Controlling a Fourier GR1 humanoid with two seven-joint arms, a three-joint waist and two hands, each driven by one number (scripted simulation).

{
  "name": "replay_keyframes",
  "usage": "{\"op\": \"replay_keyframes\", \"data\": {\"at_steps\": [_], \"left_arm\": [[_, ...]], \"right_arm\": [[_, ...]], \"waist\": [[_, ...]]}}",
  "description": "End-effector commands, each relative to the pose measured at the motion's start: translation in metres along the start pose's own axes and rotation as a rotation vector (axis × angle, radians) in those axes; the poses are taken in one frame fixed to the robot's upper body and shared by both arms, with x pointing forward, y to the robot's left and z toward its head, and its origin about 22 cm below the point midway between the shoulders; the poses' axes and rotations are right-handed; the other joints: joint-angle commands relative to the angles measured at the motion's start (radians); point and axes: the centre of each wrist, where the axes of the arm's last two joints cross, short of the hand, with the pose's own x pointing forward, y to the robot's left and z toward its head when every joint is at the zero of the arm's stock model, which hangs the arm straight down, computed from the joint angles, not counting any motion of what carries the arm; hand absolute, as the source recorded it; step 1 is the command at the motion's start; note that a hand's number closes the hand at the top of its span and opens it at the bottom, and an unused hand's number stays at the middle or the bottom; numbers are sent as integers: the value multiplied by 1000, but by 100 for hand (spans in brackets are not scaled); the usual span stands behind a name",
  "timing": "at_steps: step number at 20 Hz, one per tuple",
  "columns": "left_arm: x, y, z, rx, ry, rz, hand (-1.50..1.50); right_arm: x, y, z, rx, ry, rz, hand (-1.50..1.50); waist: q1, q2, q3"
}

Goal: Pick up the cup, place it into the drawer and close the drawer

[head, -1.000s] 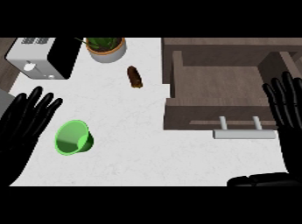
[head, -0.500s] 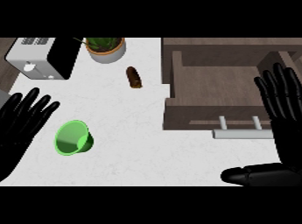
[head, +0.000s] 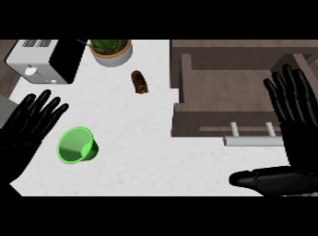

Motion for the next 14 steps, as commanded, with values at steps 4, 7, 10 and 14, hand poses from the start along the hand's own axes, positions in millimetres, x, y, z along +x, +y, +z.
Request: {"op": "replay_keyframes", "data": {"at_steps": [4, 7, 10, 14], "left_arm": [[8, 9, 3, 33, 38, -36, -150], [-10, 6, 24, 37, 64, -32, -150], [-32, 14, 50, 63, 93, -21, -150], [-28, 35, 35, 91, 123, -52, -150]], "right_arm": [[0, 19, -4, -9, -12, -2, -150], [24, 2, -6, -14, -9, 9, -150], [11, -5, 1, -10, -5, 25, -150], [17, 8, -4, -5, -15, 2, -150]], "waist": [[1, 0, 0], [1, -1, 0], [2, 0, 0], [0, 0, 0]]}}
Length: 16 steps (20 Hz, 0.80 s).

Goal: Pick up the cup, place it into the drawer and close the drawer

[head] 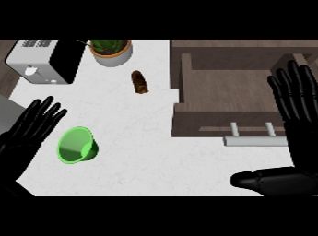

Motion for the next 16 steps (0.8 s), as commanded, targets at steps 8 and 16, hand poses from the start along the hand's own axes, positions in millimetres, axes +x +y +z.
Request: {"op": "replay_keyframes", "data": {"at_steps": [8, 16], "left_arm": [[-37, 26, -5, 95, 79, -58, -150], [-89, 43, 29, 89, 117, -51, -150]], "right_arm": [[4, -8, 16, -4, 10, -17, -150], [3, -13, 9, 22, 4, -14, -150]], "waist": [[-5, 0, 0], [-4, 1, 0]]}}
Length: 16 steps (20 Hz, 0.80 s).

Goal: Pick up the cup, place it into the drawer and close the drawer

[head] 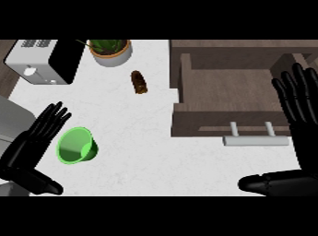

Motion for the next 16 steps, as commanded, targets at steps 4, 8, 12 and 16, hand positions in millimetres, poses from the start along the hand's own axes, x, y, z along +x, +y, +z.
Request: {"op": "replay_keyframes", "data": {"at_steps": [4, 8, 12, 16], "left_arm": [[-39, 22, 7, 6, 13, -13, -150], [-55, 17, 14, 5, 61, -3, -150], [-58, 20, 16, 7, 41, 17, -150], [-62, 33, 10, 34, 34, 14, -150]], "right_arm": [[6, -4, -3, 12, 9, 5, -150], [-1, 1, 0, 12, 3, -3, -150], [4, 6, -3, 11, 7, -17, -150], [0, -11, -9, 6, 6, -15, -150]], "waist": [[-2, 1, 0], [0, 0, 0], [0, 0, 0], [-1, 1, 0]]}}
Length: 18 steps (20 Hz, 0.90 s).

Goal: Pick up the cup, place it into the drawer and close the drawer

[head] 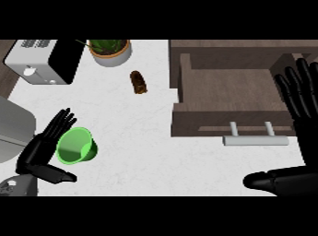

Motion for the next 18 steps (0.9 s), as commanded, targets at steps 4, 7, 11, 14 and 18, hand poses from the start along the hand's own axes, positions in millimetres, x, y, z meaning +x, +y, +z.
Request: {"op": "replay_keyframes", "data": {"at_steps": [4, 7, 11, 14, 18], "left_arm": [[-18, 3, -4, -39, -32, 18, -150], [-14, 29, 7, -26, -42, 31, -150], [-19, 8, -27, -28, -33, 39, -150], [-42, -2, 6, -49, -36, 44, -150], [-36, 8, -2, -51, -38, 62, -150]], "right_arm": [[6, 8, -7, 1, -10, -8, -150], [-3, 8, 4, 24, 3, -7, -150], [1, 9, 3, 18, -7, 18, -150], [-1, 9, 2, 13, -1, 8, -150], [-15, -4, 5, 15, 8, -11, -150]], "waist": [[-1, 0, 0], [-6, 2, -1], [-9, 3, -1], [-7, 3, -1], [-6, 4, -1]]}}
